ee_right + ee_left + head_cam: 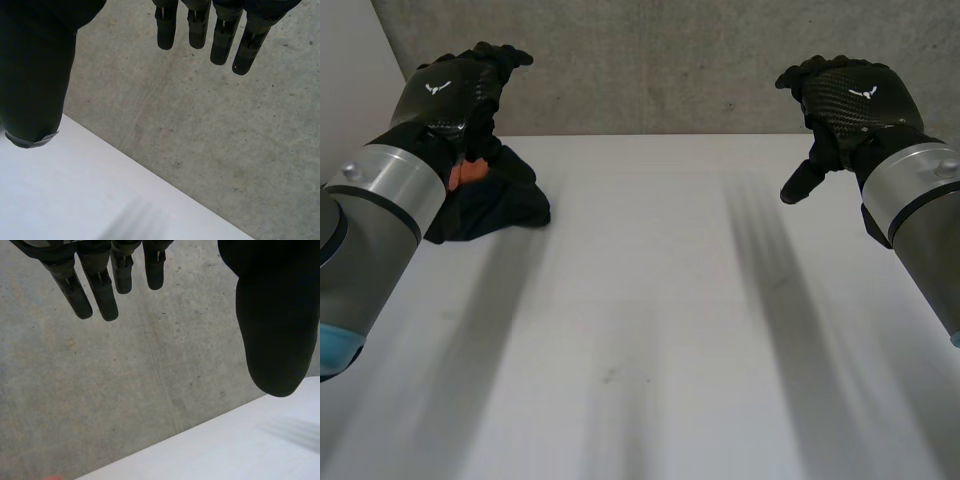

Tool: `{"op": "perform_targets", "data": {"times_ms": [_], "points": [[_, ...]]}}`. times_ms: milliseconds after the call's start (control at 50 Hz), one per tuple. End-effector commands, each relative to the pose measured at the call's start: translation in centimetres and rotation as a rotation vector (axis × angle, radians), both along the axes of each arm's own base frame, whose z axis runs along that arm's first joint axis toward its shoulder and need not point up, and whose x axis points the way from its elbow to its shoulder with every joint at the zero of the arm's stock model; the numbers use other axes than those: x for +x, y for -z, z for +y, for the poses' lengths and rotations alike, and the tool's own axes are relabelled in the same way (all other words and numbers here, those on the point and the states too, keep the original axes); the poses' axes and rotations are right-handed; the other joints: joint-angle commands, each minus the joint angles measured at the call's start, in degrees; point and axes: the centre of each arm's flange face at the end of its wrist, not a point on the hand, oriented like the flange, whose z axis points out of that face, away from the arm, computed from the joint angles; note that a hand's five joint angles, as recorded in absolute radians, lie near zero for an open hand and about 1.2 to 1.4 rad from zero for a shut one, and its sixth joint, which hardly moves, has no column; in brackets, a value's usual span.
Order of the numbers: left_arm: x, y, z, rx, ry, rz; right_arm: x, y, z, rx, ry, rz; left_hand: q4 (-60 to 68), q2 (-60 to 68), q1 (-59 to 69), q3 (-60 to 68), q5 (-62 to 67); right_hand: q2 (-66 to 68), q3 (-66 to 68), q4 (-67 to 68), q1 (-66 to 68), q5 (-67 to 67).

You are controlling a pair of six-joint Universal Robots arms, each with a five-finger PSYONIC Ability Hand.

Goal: Fold the laundry.

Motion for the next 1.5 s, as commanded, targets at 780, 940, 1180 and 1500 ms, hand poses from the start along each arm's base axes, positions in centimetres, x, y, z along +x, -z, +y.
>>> {"op": "perform_targets", "data": {"times_ms": [780, 940, 1180, 1500], "points": [[10.7, 17.9, -26.9, -0.245, -0.271, -0.495, 0.6, 3.3, -1.4, 0.069, -0.002, 0.073, 68.16, 68.15, 67.95, 58.46, 67.27, -2.65, -2.38, -3.47, -1.58, -3.88], [8.0, 10.4, -23.8, -0.341, -0.352, -0.427, 0.6, 3.2, -1.4, 0.063, 0.0, 0.074, 68.18, 68.18, 67.98, 58.49, 67.29, -2.65, -2.38, -3.47, -1.58, -3.88], [-5.0, -0.4, -6.4, -0.437, 0.032, -0.098, 0.1, 2.3, -1.6, 0.045, 0.016, 0.063, 68.18, 68.18, 67.98, 58.49, 67.29, -2.65, -2.38, -3.47, -1.58, -3.88], [-12.0, 8.5, 9.3, 0.031, 0.471, -0.231, -1.3, 0.2, -2.3, -0.012, 0.058, 0.038, -1.82, -1.82, -2.02, -11.51, -2.71, -2.65, -2.38, -3.47, -1.58, -3.88]]}}
